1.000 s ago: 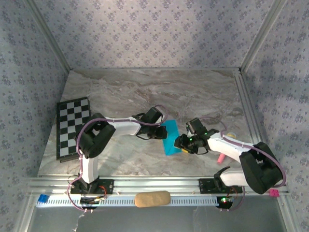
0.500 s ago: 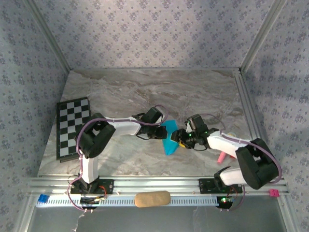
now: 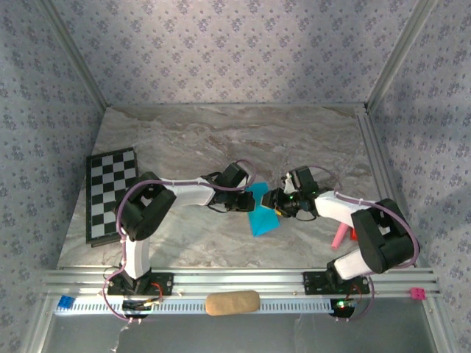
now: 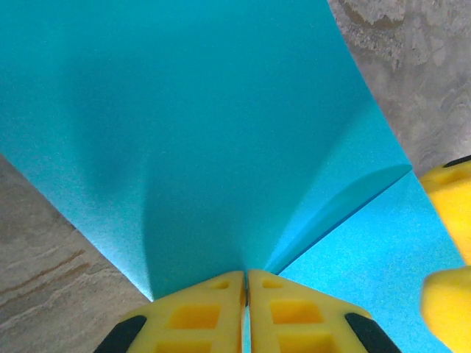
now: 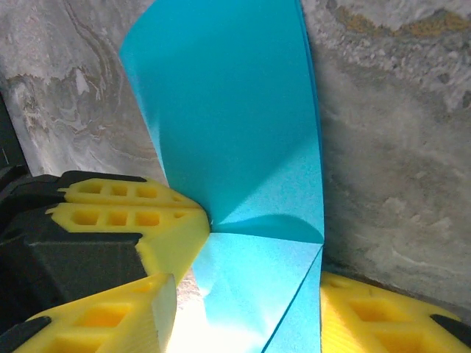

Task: Fold a paper plane with a square sheet of paper (pick it up from the middle)
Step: Turn over the paper at the center of the table.

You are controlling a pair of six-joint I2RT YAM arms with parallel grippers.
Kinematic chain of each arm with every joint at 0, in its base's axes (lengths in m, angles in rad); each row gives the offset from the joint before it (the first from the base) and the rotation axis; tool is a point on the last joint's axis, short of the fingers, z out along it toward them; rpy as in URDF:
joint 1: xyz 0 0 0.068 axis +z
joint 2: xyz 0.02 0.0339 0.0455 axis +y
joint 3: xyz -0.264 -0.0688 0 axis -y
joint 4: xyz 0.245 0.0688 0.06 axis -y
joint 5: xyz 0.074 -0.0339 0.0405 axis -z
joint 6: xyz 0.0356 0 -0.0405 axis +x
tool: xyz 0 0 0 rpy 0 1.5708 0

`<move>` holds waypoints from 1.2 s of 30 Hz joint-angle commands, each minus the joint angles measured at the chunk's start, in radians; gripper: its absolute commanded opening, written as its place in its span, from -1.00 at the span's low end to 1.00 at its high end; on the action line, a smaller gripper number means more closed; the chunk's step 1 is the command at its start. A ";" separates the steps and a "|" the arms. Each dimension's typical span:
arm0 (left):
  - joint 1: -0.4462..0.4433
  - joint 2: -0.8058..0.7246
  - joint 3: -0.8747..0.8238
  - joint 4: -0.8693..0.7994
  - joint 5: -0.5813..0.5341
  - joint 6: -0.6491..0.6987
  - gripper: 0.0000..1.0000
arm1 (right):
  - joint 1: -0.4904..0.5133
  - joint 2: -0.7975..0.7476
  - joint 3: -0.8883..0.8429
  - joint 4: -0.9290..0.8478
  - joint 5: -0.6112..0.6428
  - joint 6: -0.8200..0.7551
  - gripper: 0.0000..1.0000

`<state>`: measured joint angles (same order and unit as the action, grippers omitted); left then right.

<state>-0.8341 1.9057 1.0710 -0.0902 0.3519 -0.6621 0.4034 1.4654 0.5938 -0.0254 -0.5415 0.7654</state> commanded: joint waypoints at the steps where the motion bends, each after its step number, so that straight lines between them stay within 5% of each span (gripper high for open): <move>1: -0.008 0.020 0.013 -0.038 -0.011 0.012 -0.76 | -0.008 0.019 0.000 0.029 -0.035 -0.021 -0.08; 26: -0.007 -0.032 0.000 -0.001 -0.020 -0.015 -0.61 | -0.078 0.031 -0.071 0.143 -0.083 -0.016 -0.68; 36: -0.004 -0.215 -0.082 0.030 -0.174 -0.025 -0.34 | -0.098 -0.047 -0.007 -0.004 -0.068 -0.094 -0.92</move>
<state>-0.8341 1.7630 1.0210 -0.0719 0.2497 -0.6815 0.3149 1.4616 0.5426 0.0513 -0.6140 0.7235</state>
